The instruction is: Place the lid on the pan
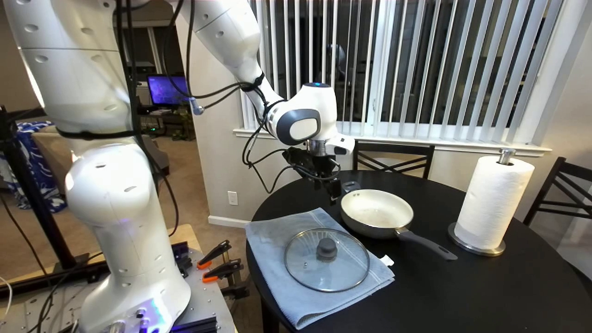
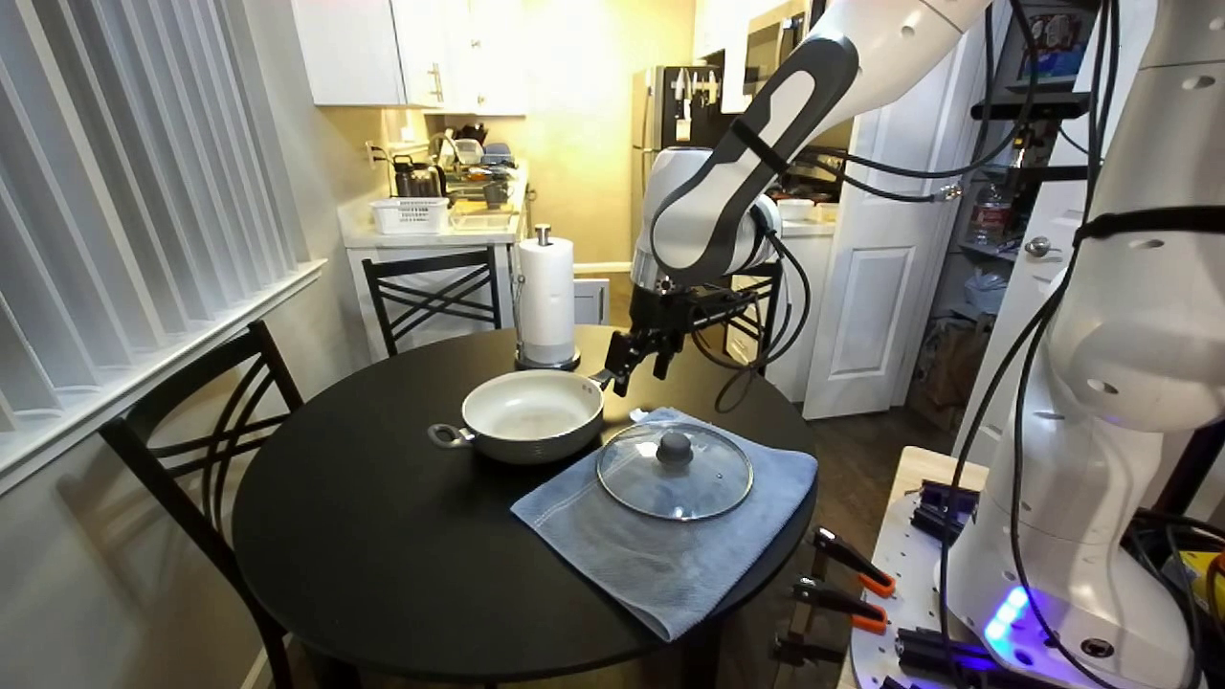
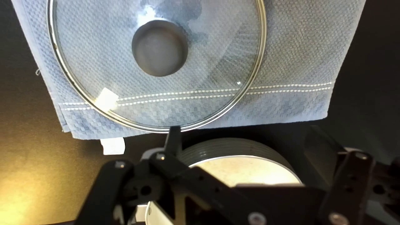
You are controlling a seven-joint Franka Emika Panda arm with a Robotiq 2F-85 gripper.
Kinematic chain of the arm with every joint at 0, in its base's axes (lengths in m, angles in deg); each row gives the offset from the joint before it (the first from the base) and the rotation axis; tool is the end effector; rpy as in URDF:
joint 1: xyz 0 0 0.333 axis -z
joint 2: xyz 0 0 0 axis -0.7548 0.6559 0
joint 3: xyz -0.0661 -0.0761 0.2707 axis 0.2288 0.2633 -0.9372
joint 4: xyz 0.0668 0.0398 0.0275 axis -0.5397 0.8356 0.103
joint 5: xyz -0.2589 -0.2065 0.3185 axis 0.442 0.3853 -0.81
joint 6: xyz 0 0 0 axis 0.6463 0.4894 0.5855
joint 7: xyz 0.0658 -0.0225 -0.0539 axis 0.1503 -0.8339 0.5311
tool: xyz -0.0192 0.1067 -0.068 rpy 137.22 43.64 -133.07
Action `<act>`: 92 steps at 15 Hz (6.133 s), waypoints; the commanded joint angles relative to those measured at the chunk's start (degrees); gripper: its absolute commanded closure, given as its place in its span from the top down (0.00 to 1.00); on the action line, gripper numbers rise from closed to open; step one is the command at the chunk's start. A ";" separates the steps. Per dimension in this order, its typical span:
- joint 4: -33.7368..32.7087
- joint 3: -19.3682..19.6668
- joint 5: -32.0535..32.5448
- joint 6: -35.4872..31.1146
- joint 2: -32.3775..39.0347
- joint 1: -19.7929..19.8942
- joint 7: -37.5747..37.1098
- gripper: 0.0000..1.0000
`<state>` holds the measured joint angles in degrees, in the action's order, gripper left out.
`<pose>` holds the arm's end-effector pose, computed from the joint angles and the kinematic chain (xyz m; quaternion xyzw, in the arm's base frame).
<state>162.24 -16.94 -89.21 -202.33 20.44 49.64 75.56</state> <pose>0.5087 -0.0106 0.1789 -0.9928 0.0855 -0.0795 0.0279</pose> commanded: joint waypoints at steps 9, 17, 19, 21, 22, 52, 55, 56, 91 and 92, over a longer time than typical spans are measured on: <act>-0.36 5.59 4.93 -5.01 11.78 2.61 -4.50 1.00; -2.18 4.53 3.45 -5.51 17.92 2.49 -3.06 1.00; -2.91 4.32 2.91 -5.45 18.58 2.78 -2.77 1.00; -3.65 3.63 1.71 -5.28 19.12 3.38 -2.15 1.00; -4.07 3.13 0.83 -5.18 19.40 3.77 -1.72 1.00; -6.25 4.60 1.16 -4.14 20.84 2.80 -3.62 0.29; -6.19 4.66 1.22 -4.20 20.86 2.76 -3.67 0.29; -6.17 4.76 1.29 -4.15 20.84 2.65 -3.86 0.30; -1.08 1.28 -2.53 1.23 11.87 4.96 0.32 0.33; 0.63 0.91 -3.45 1.36 8.69 5.11 0.68 0.33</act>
<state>157.09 -13.62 -88.81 -202.35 39.24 52.77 72.55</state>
